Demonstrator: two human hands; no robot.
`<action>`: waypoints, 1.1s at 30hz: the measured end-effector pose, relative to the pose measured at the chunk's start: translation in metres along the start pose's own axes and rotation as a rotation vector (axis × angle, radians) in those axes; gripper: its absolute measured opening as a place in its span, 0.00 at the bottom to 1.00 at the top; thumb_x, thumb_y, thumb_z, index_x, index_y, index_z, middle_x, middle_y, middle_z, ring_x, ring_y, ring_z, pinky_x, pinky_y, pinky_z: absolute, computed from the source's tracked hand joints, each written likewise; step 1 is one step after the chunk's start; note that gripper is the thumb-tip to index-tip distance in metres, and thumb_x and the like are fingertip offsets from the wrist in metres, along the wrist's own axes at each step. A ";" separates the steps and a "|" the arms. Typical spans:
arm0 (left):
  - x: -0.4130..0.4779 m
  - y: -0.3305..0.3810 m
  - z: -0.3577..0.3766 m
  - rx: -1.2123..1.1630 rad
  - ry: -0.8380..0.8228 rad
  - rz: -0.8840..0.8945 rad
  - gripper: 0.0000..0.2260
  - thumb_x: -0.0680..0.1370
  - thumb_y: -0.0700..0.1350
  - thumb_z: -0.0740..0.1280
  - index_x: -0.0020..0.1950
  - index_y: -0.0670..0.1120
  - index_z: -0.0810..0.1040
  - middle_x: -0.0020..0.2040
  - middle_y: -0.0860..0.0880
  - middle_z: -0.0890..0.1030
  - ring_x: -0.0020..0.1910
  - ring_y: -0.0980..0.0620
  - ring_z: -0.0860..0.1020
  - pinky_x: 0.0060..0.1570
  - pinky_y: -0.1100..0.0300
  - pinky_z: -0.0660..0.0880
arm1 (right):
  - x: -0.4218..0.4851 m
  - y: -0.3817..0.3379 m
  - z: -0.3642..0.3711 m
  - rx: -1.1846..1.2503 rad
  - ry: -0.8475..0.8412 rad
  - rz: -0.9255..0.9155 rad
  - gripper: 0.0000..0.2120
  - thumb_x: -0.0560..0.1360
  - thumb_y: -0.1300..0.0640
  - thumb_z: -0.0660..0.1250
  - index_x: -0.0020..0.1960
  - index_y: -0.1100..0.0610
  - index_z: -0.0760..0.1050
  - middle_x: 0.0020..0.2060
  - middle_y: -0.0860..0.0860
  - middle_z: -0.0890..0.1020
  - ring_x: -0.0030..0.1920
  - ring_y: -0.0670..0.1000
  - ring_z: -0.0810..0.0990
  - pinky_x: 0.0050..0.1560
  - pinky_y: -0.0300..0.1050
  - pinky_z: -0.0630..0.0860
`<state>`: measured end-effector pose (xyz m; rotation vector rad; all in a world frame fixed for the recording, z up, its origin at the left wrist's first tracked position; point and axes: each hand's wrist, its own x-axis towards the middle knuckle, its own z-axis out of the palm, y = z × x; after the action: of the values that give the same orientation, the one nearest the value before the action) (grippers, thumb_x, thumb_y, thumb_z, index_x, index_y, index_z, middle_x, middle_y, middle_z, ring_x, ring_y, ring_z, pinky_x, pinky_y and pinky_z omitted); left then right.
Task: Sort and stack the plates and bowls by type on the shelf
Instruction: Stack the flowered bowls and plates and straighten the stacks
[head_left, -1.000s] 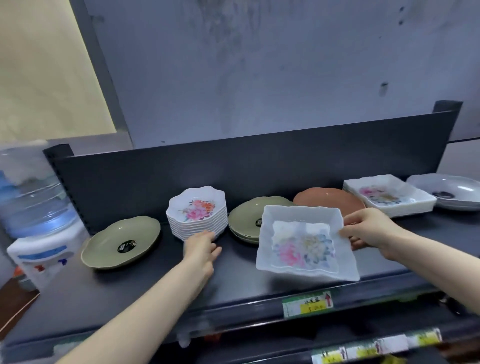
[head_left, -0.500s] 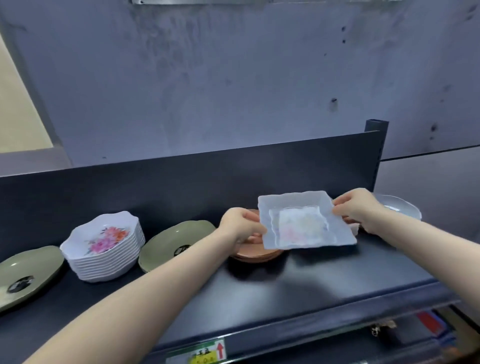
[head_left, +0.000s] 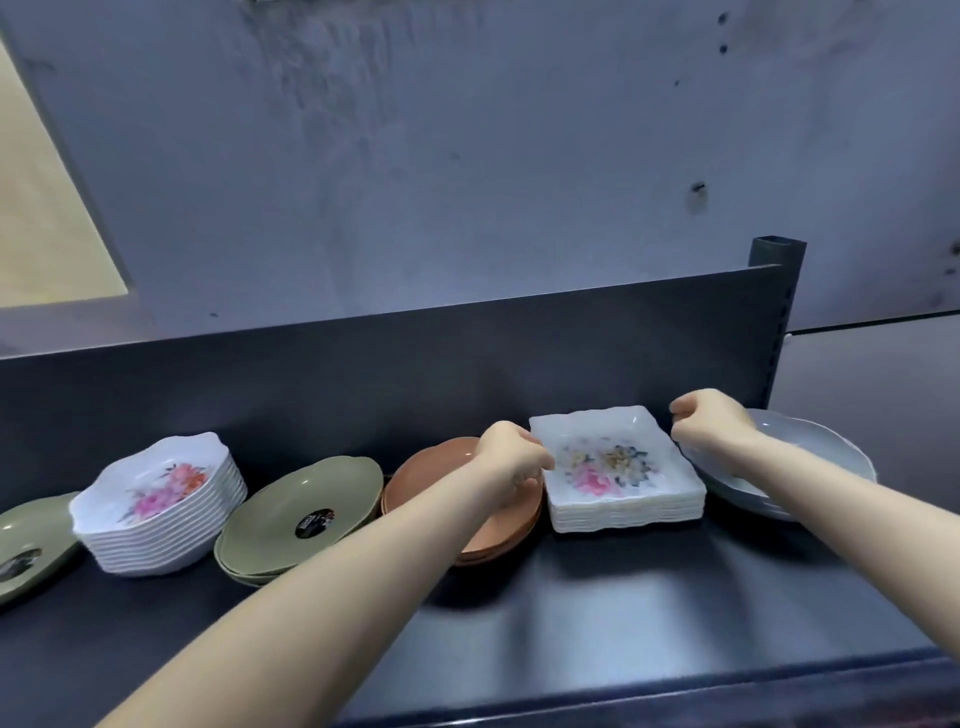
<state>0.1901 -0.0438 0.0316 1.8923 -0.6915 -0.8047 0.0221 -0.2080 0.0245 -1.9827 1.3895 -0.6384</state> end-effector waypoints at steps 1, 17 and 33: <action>-0.005 0.004 -0.005 0.008 0.011 0.009 0.03 0.64 0.35 0.67 0.34 0.42 0.80 0.29 0.45 0.81 0.35 0.47 0.75 0.43 0.56 0.76 | 0.000 -0.001 -0.001 0.017 -0.008 -0.017 0.23 0.70 0.67 0.63 0.65 0.60 0.76 0.61 0.57 0.80 0.62 0.58 0.77 0.61 0.48 0.74; -0.094 -0.099 -0.209 -0.040 0.371 0.069 0.11 0.73 0.32 0.65 0.47 0.46 0.80 0.46 0.47 0.82 0.45 0.52 0.79 0.46 0.56 0.80 | -0.105 -0.108 0.115 0.220 -0.378 -0.381 0.20 0.68 0.73 0.61 0.49 0.52 0.80 0.45 0.49 0.85 0.51 0.50 0.83 0.57 0.51 0.79; -0.163 -0.247 -0.487 -0.096 0.695 0.013 0.11 0.73 0.30 0.64 0.50 0.43 0.80 0.46 0.45 0.80 0.43 0.50 0.78 0.38 0.60 0.76 | -0.270 -0.273 0.297 0.211 -0.580 -0.442 0.16 0.70 0.70 0.65 0.48 0.51 0.80 0.41 0.46 0.85 0.46 0.45 0.83 0.56 0.42 0.78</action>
<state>0.4944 0.4376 0.0173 1.9041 -0.2229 -0.1313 0.3150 0.1790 0.0094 -2.0835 0.5241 -0.3289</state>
